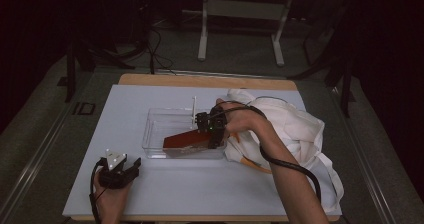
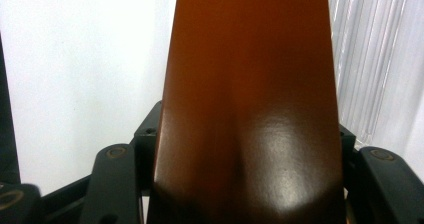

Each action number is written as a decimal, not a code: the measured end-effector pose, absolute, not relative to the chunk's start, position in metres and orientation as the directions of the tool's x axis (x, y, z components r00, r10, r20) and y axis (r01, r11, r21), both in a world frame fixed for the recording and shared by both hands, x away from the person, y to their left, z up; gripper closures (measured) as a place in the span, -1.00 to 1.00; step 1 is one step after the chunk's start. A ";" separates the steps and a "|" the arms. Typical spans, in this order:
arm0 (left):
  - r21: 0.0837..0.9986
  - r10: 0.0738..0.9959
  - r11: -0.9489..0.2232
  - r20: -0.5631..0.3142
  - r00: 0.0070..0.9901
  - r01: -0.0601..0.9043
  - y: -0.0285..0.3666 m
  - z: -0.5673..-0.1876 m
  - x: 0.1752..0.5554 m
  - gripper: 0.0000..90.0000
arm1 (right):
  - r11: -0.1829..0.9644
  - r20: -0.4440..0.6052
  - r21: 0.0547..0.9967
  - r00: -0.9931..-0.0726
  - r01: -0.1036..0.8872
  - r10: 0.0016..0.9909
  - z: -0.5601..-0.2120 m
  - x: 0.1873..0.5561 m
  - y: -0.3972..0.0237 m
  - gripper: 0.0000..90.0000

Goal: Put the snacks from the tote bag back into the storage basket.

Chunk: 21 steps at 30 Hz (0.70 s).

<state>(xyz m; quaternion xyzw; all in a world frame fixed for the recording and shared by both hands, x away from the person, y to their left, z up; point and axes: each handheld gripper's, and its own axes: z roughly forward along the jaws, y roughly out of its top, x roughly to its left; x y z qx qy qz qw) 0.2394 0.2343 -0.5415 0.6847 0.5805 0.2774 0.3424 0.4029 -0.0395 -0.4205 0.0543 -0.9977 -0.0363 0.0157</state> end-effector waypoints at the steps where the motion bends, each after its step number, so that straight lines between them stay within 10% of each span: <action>1: 0.791 0.985 -0.092 -0.017 0.172 0.605 0.234 -0.542 0.239 0.05 | 0.992 0.031 0.071 -0.994 -0.102 -0.104 -0.421 0.403 -0.039 -0.10; 21: 0.791 0.985 -0.090 -0.019 0.172 0.605 0.234 -0.542 0.240 0.05 | 0.995 0.069 0.061 -0.994 -0.077 -0.081 -0.433 0.405 -0.042 -0.26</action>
